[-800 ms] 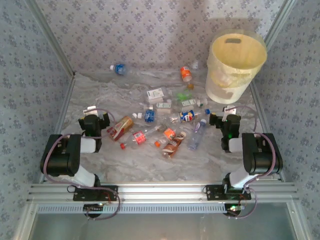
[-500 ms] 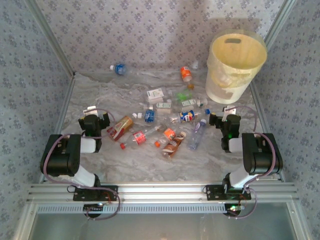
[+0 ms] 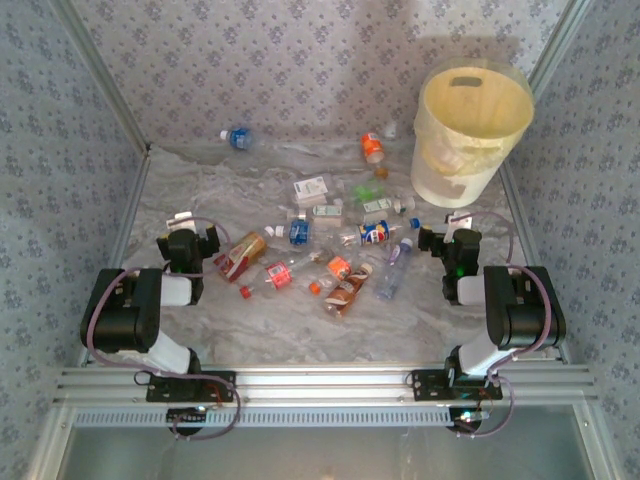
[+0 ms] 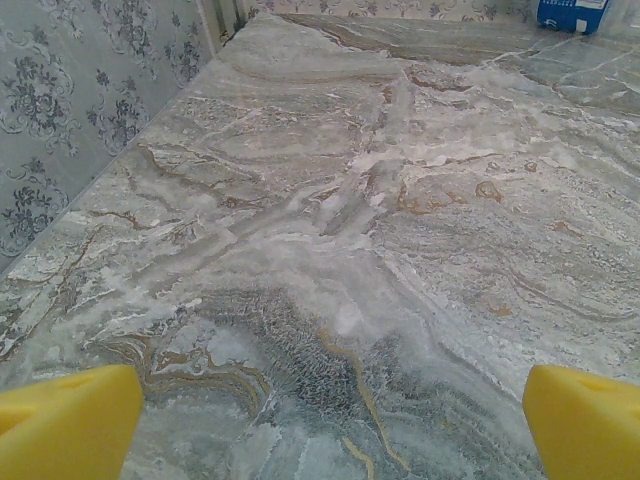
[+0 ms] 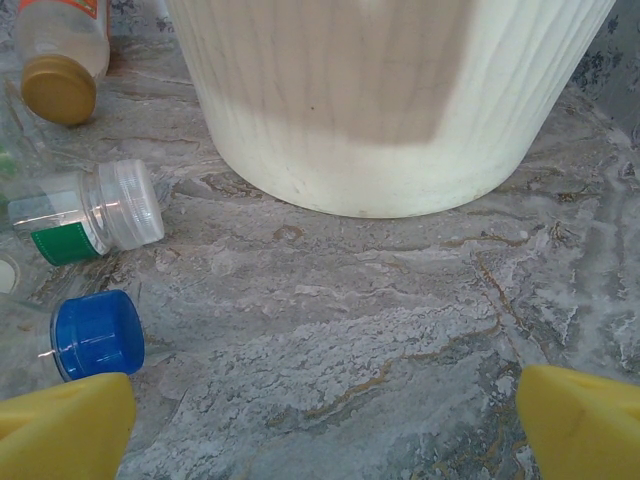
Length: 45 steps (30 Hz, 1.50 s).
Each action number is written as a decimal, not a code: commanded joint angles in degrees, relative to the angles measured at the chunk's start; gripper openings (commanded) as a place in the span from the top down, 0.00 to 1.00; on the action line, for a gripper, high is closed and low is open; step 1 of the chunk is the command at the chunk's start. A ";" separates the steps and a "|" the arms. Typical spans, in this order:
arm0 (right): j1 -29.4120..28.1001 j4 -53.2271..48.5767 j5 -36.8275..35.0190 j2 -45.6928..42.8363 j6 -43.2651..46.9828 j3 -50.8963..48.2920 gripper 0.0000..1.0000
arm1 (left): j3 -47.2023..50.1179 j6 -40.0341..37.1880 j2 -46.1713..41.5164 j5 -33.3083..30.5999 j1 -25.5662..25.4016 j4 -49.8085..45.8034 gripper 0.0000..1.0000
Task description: Put the plastic bottles in the bin
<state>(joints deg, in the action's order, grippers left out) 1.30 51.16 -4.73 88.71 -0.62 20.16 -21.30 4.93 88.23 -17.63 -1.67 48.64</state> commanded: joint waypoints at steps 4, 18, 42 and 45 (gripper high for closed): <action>-0.50 0.00 -2.23 -3.18 -0.23 -0.36 0.00 | -1.15 -1.89 -2.82 2.16 -0.12 -1.18 0.02; -2.07 -43.36 -0.56 -26.21 -22.97 10.83 0.00 | -11.22 12.49 -19.61 -1.76 -1.02 -33.21 0.02; -26.42 -73.87 -6.15 -9.47 -49.77 22.95 0.05 | -21.55 28.39 -19.66 12.37 -1.10 -52.48 0.02; -26.89 -72.64 -7.47 -7.48 -51.23 22.47 0.09 | -21.25 28.29 -19.59 12.35 -1.11 -52.85 0.02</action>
<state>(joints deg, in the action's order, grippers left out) -25.12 -22.04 -8.95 79.83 -48.99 41.43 -41.25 33.69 69.54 -6.50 -2.39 -2.68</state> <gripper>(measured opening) 0.917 0.980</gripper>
